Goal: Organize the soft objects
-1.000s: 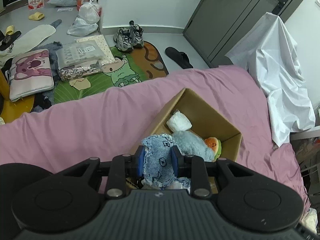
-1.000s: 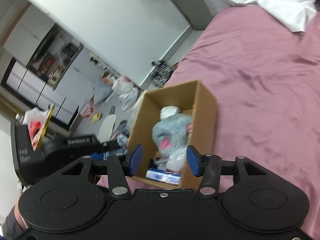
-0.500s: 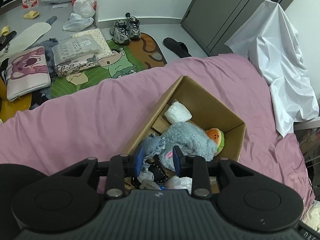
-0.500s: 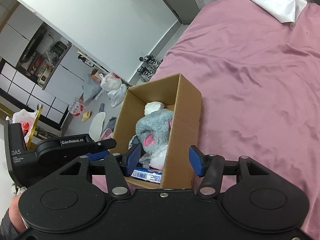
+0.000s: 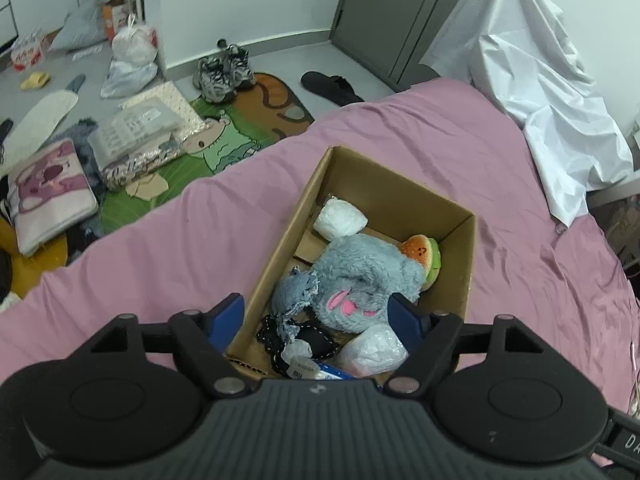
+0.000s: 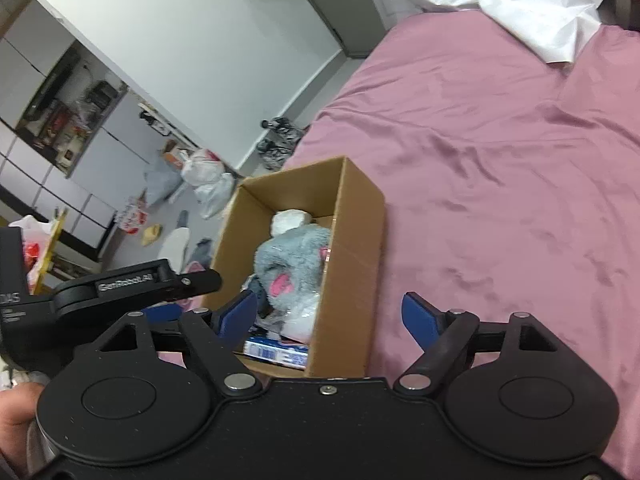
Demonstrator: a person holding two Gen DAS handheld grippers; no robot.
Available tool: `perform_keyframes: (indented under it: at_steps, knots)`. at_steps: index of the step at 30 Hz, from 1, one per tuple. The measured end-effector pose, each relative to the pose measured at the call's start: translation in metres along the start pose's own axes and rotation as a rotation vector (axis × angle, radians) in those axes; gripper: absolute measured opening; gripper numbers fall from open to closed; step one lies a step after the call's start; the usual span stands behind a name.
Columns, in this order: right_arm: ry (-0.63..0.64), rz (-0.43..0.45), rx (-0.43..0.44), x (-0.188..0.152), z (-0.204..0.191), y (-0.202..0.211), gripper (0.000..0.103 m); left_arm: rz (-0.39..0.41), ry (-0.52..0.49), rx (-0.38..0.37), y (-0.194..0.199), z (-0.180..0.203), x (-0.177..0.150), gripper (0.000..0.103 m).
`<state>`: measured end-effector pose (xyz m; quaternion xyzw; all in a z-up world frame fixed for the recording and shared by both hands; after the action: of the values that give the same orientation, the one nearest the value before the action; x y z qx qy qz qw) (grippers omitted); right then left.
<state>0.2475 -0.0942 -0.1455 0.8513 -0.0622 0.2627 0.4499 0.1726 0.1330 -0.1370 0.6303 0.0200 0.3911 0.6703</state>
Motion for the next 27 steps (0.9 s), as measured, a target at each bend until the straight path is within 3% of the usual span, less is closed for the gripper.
perform_keyframes:
  at_steps: [2, 7, 11, 17, 27]
  knots:
    - [0.011, 0.013, -0.025, 0.001, 0.000, 0.005, 0.089, 0.005, -0.012, -0.009, 0.005, 0.003, -0.001, 0.080]
    - [0.002, 0.039, -0.085, 0.008, 0.006, 0.019, 0.092, 0.032, -0.063, -0.030, 0.018, 0.009, -0.004, 0.084]
    - [0.039, 0.097, -0.082, 0.014, -0.002, 0.039, 0.100, 0.048, -0.102, -0.011, 0.021, 0.007, -0.008, 0.089]
    - [0.069, 0.146, -0.100, 0.019, -0.005, 0.065, 0.100, 0.049, -0.056, -0.055, 0.033, -0.002, -0.002, 0.089]
    - [0.062, 0.116, -0.135, 0.002, -0.012, 0.088, 0.103, 0.029, -0.175, -0.049, 0.055, -0.002, -0.002, 0.095]
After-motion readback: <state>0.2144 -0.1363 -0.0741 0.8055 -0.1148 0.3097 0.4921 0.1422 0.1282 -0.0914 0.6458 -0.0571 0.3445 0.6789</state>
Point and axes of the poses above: each gripper's, at about its wrist camera, not at the fingertips, and y roughly against the way its jaws point, z to its right, x to its top, the point moved 6 cm from there along -y, roughly the way its jaws point, and after that the axes turned 1 degree about -x, right-handed, at the moved point
